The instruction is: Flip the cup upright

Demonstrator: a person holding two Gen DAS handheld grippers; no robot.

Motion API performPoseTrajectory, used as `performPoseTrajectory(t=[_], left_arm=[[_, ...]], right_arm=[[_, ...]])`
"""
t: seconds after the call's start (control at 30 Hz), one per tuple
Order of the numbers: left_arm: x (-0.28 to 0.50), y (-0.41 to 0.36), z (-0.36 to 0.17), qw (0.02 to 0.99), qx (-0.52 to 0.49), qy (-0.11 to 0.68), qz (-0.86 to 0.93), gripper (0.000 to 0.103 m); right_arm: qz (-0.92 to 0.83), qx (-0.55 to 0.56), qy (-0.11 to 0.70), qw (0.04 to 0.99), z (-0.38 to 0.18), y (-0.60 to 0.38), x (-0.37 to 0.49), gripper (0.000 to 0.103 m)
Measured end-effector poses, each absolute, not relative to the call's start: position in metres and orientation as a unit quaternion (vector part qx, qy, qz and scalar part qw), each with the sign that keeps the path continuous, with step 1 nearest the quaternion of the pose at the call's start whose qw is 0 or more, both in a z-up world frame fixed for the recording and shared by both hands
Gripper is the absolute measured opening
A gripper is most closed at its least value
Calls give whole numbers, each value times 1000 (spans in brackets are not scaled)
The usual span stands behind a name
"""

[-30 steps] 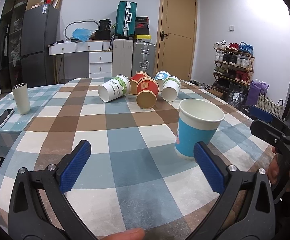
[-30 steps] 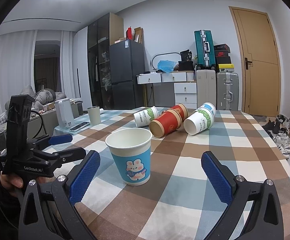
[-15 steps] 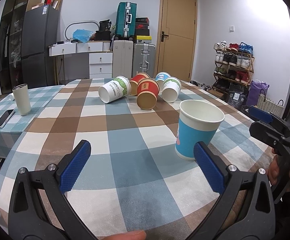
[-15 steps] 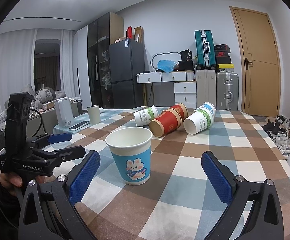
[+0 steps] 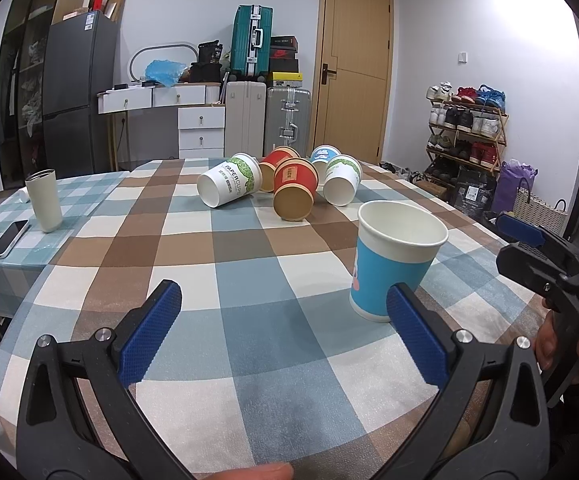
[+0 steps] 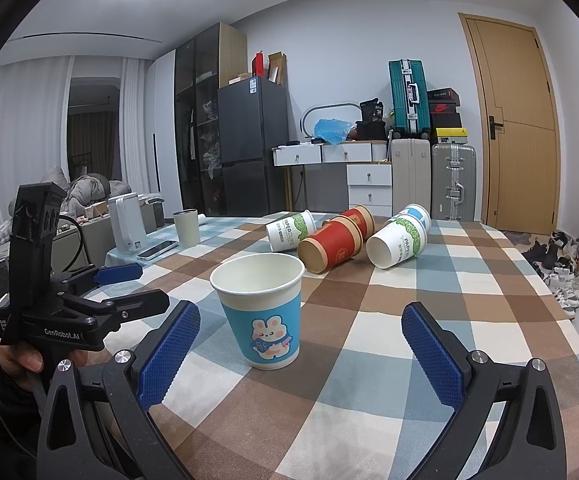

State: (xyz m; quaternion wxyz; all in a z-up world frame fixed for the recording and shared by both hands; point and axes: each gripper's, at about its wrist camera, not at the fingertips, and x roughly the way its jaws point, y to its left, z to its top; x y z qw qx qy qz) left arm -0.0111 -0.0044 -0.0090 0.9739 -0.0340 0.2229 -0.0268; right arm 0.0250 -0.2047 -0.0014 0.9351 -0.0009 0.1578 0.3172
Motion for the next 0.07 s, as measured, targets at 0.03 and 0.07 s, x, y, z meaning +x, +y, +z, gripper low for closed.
performPoseTrajectory(t=[0.03,0.07], left_arm=[[-11,-4,-9,974,-34,222,-27,103],[-11,-4,-9,974,-34,222,-27,103]], right_arm=[[317,-1,158,935,-2,-205,25,103],[317,-1,158,935,-2,-205,25,103]])
